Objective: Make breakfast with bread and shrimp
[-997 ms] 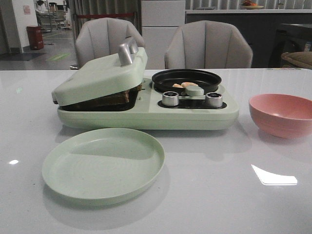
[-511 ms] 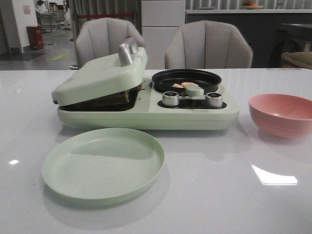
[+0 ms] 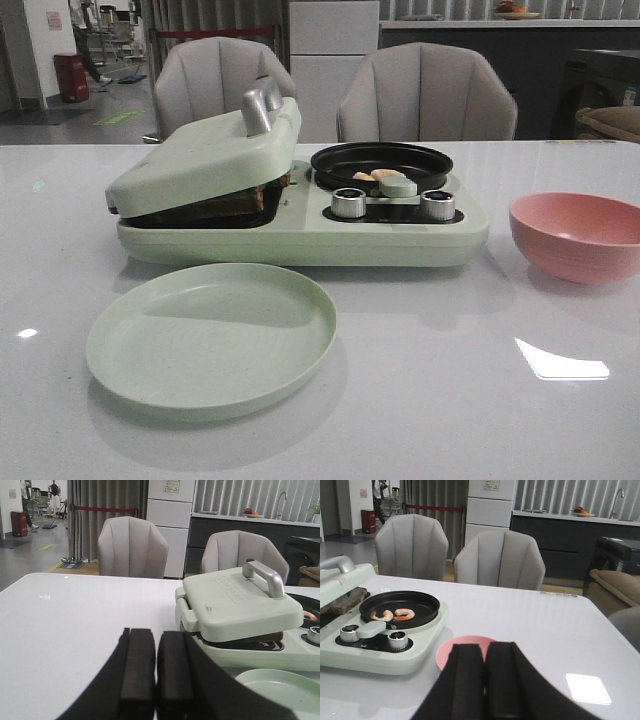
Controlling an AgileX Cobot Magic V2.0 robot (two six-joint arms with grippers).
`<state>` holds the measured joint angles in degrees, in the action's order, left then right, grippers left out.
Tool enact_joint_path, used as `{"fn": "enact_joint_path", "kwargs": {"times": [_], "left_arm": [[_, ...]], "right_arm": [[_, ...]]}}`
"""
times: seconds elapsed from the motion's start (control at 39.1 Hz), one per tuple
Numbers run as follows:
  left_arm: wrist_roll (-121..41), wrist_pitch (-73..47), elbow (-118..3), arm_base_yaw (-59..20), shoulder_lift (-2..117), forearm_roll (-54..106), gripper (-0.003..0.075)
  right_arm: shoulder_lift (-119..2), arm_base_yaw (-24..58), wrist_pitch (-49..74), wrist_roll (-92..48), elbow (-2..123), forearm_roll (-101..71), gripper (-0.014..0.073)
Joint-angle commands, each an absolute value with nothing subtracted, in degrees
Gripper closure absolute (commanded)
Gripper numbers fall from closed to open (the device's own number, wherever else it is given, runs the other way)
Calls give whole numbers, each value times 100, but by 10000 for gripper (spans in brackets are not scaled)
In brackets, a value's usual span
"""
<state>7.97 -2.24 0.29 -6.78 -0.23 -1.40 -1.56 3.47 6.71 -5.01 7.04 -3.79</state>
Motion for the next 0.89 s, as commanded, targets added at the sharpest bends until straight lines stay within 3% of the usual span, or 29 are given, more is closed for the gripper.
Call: {"fn": "enact_joint_path", "kwargs": {"times": [0.0,0.13,0.87], "left_arm": [[847,206,155,-696,-120,-84,606],[847,206,155,-696,-120,-84,606],[847,206,155,-696,-120,-84,606]], "right_arm": [[27,292,127,56,561,80,455],[183,292,42,634,221,380,455],[183,292,-197,634,-61,373,455]]}}
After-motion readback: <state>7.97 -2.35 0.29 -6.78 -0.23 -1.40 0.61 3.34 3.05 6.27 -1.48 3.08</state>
